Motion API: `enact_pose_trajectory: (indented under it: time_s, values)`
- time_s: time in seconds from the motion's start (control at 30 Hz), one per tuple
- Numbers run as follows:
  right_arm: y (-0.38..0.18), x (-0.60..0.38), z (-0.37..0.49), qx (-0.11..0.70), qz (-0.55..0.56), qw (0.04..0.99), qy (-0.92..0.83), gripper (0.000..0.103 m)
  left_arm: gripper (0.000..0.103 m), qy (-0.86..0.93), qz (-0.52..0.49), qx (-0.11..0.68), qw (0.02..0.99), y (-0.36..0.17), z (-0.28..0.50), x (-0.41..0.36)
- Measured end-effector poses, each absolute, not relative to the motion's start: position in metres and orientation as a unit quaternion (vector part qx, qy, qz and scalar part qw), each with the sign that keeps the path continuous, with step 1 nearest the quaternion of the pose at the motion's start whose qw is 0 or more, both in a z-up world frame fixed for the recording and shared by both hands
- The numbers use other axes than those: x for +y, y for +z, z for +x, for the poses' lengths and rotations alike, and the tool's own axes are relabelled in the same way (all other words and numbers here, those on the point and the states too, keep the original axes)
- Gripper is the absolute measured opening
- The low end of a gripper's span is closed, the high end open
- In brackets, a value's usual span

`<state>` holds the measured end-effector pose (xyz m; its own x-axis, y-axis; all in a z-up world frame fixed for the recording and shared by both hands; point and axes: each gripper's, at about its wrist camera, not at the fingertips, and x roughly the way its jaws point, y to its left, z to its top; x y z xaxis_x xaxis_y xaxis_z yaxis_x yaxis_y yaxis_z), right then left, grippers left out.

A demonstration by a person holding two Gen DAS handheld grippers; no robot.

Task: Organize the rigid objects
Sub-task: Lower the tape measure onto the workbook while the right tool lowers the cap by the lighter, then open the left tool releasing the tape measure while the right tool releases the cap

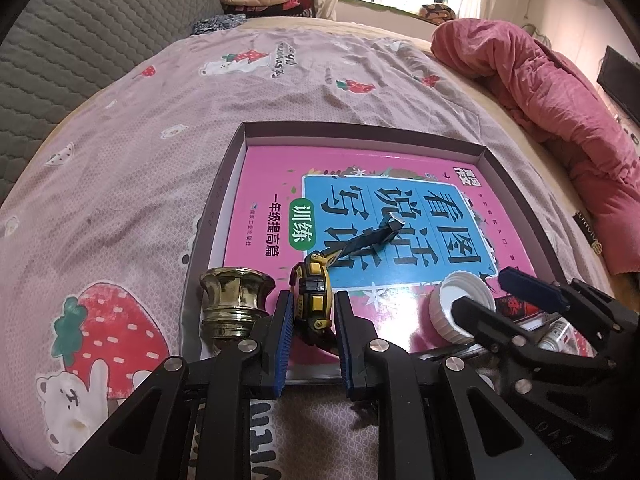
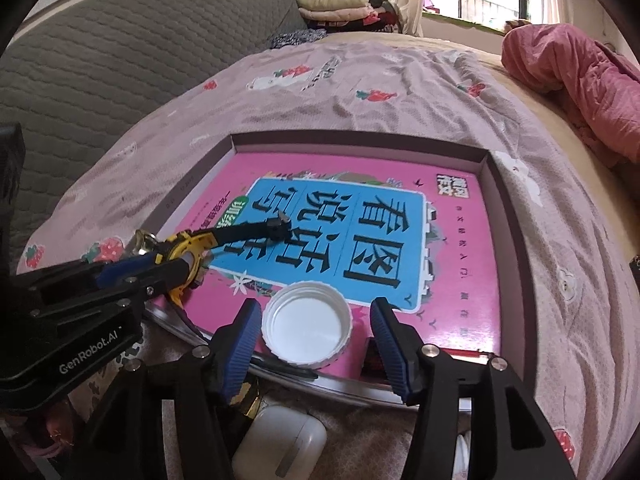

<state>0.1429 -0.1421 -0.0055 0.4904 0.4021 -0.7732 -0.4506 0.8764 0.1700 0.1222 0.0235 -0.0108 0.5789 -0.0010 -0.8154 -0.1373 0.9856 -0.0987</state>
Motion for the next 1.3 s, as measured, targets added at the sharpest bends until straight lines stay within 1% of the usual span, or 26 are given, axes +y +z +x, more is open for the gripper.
enact_pose_trajectory:
  time_s: [0.37,0.53,0.63,0.73,0.8,0.83,1.07,1.13,1.2,1.3]
  values:
    - [0.001,-0.153,0.141,0.436,-0.011,0.869,0.234,0.057,0.021,0.038,-0.074,0.459,0.884,-0.009,0.121,0.024]
    - [0.007,-0.159,0.139,0.427,-0.007,0.876,0.225,0.057,0.026,0.041,-0.070,0.456,0.886,-0.002,0.118,0.024]
    - [0.012,-0.164,0.138,0.420,-0.003,0.879,0.223,0.057,0.032,0.041,-0.071,0.451,0.889,0.004,0.115,0.024]
    - [0.016,-0.169,0.136,0.414,0.001,0.884,0.219,0.057,0.039,0.039,-0.073,0.448,0.890,0.008,0.114,0.025]
    - [0.020,-0.173,0.135,0.411,0.007,0.886,0.216,0.057,0.047,0.041,-0.069,0.445,0.892,0.011,0.112,0.024]
    - [0.021,-0.176,0.135,0.410,0.010,0.887,0.215,0.057,0.048,0.043,-0.066,0.444,0.893,0.013,0.111,0.023]
    - [0.033,-0.189,0.133,0.400,0.024,0.892,0.208,0.058,0.049,0.045,-0.062,0.439,0.895,0.020,0.106,0.023]
    - [0.037,-0.192,0.132,0.397,0.025,0.894,0.207,0.059,0.049,0.047,-0.060,0.437,0.896,0.023,0.103,0.023]
    - [0.042,-0.195,0.131,0.393,0.028,0.896,0.206,0.066,0.049,0.047,-0.061,0.434,0.897,0.027,0.101,0.023]
    - [0.047,-0.201,0.130,0.390,0.034,0.898,0.203,0.067,0.049,0.047,-0.062,0.431,0.899,0.031,0.097,0.023]
